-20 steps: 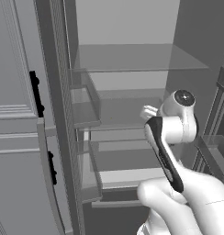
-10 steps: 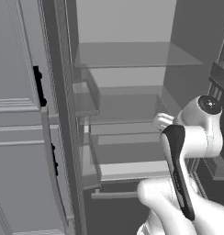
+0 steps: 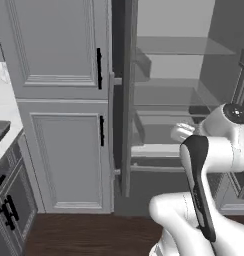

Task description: Place one lemon wedge and one chicken drumstick in each tupperware on the nearby counter, to pack two identical lunches.

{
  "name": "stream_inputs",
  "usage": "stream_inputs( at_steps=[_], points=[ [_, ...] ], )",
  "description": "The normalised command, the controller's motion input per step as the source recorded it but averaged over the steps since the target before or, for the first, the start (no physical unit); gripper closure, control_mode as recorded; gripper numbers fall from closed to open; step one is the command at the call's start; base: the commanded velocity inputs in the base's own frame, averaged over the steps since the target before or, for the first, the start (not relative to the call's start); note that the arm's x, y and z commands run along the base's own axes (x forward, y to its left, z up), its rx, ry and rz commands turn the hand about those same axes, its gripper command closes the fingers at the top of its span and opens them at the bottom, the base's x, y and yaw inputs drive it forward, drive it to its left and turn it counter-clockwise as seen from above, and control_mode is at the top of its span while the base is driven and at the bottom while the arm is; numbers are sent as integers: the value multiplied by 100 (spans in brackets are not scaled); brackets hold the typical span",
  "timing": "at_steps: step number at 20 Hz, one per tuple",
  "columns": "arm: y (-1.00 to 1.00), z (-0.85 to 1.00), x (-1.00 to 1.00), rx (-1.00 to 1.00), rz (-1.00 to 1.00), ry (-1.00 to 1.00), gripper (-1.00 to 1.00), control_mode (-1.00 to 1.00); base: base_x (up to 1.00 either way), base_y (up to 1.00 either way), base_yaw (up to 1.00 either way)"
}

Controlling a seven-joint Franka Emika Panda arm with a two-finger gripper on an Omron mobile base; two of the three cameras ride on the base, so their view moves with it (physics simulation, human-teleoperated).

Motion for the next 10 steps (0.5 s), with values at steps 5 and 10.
stream_inputs(
  at_steps=[5, 10],
  points=[
    [0, 0, 0, 0, 0, 0, 100, 100, -7, 100, 45],
    [0, 0, 0, 0, 0, 0, 100, 100, 64, 98, 36]
  ],
)
